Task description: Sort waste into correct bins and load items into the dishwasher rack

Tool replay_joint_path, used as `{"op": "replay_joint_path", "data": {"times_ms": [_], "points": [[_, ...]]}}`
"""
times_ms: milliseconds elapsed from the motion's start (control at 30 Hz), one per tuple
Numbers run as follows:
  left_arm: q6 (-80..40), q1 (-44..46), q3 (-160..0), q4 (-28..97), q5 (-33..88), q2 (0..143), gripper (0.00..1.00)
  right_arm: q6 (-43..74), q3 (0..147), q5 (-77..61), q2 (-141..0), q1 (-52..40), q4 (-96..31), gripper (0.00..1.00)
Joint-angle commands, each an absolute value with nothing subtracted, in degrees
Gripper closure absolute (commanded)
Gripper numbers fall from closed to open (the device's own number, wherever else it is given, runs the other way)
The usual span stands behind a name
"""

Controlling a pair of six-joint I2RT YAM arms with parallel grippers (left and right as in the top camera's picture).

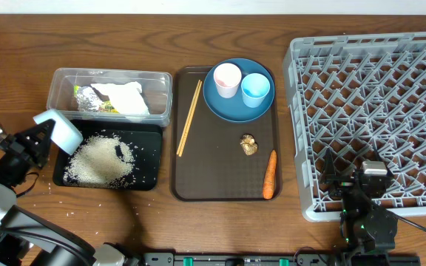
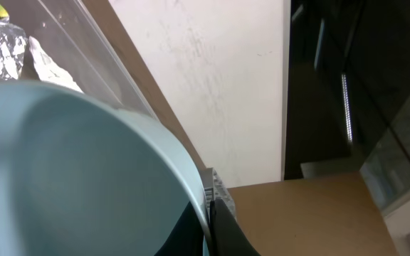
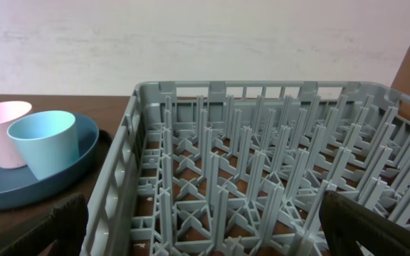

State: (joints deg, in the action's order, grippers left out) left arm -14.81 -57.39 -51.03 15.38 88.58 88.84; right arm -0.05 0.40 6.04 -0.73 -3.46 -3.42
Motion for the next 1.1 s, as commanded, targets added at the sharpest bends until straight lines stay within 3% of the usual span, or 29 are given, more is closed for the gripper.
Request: {"op": "replay_joint_path", "data": {"times_ms": [0, 300, 467, 800, 1067], "points": [[-16.4, -57.0, -51.5, 17.8, 90.0, 88.6, 0.94, 0.2, 0.3, 6.6, -0.7, -3.1, -3.6, 0.01], [-13.6, -51.8, -51.4, 18.5, 87.4, 88.8, 0.94, 0.2, 0.3, 6.6, -0.7, -3.1, -3.6, 0.01], [-20.1, -45.5, -51.7, 11.5, 87.4, 88.6, 0.94, 0.2, 0.3, 6.6, -0.7, -3.1, -3.6, 0.01], [-53.4, -22.9, -53.5, -28.1, 78.0, 84.2, 0.94, 0.2, 0.3, 6.6, -0.7, -3.1, -3.6, 0.01], [-48.6, -6.6, -53.5, -24.8, 73.7, 83.7, 0.94, 0.2, 0.3, 6.6, -0.7, -3.1, -3.6, 0.01]]}}
